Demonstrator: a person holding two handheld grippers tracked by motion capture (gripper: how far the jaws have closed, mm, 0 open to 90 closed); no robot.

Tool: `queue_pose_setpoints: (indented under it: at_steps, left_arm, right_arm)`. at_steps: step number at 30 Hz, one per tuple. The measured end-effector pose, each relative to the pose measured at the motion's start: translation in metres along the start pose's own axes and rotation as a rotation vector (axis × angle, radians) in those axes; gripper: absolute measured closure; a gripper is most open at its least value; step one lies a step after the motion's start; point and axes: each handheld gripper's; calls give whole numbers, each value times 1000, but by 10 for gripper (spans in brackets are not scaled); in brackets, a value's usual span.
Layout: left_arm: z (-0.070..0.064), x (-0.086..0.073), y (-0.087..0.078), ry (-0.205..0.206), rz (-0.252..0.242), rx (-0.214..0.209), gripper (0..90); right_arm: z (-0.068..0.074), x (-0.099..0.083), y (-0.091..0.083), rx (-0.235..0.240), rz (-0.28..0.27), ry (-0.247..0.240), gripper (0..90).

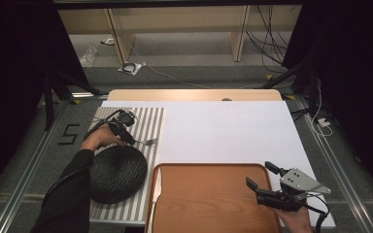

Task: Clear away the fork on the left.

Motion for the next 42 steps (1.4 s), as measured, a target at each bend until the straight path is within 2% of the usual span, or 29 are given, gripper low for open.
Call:
queue_pose_setpoints:
  at_steps: [6,15,19,23,32,42]
  left_arm:
    - [3,0,2,17,29,-13,471]
    - [2,2,2,42,32,-28,517]
    - [2,4,3,64,41,-34,544]
    - [2,5,3,66,46,-60,613]
    - [3,3,2,70,34,-96,697]
    - [0,6,2,78,54,-108,820]
  right_arm:
    - [0,0,0,0,0,-1,191]
    - [0,0,0,1,3,-5,191]
    - [0,0,0,1,1,-1,191]
    - [0,0,-1,-4,9,-5,192]
    - [0,0,0,0,1,-5,193]
    - [0,0,0,1,1,-4,193]
Point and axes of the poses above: each handheld gripper's, and its own axes: y roughly forward along the jaws, x roughly out of its top, z roughly to its left, and after that the axes turned 1 degree about x, right-handed
